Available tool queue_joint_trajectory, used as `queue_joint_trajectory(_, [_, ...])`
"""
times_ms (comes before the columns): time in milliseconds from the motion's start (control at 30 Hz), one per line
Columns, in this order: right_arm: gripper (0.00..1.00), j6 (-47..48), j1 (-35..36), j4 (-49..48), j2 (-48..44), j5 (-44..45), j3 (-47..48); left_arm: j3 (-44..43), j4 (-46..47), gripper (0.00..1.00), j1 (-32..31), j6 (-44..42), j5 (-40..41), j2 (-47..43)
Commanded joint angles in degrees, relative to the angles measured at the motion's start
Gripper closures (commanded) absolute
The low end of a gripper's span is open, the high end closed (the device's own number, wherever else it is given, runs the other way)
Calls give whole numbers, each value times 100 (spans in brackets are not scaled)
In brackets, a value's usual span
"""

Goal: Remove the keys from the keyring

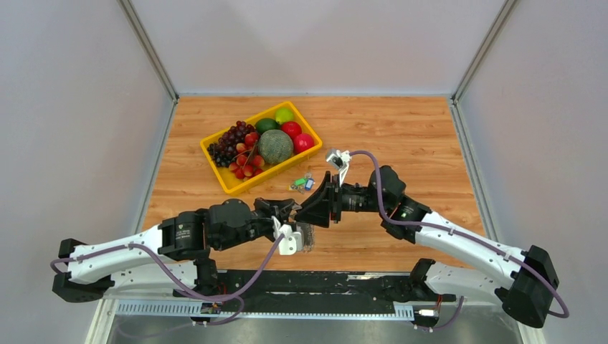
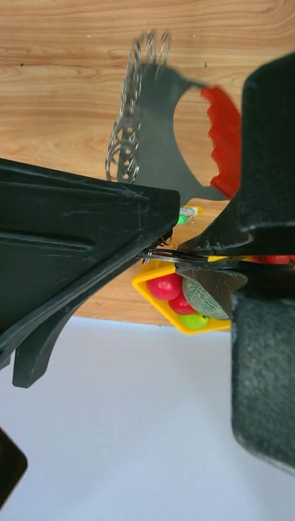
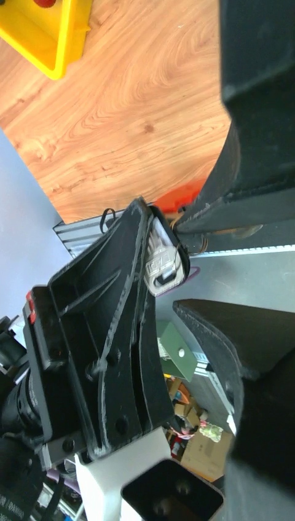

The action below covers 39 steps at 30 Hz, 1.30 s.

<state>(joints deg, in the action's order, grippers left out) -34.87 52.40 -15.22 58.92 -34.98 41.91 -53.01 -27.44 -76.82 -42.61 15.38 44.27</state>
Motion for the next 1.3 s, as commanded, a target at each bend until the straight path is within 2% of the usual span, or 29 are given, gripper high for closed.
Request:
queue_joint_trajectory(0, [47,-166,-14,325,-256,-186,214,56,623,100,-26,-156,-88,-202])
queue_joint_trajectory(267, [44,1771,-17,776,-1452,804,-207,224,685,100,-26,-157,-583,-667])
queue_joint_trajectory(433, [51,2530,-17,693,-1624,1255,-346,227,591,100,-26,-410,-920,-757])
queue_joint_trajectory(733, [58,3118,-17,450,-1063,523,4,311,503,100,-26,-965,-1340,-829])
queue_joint_trajectory(967, [59,2952,-5,-63,-824,-330,-38,257,331,100,-26,-1565,-1485,-792])
queue_joint_trajectory(1267, [61,2693,-10,-433,-752,-932,-25,87,-80,100,-26,-2282,-1695,-616])
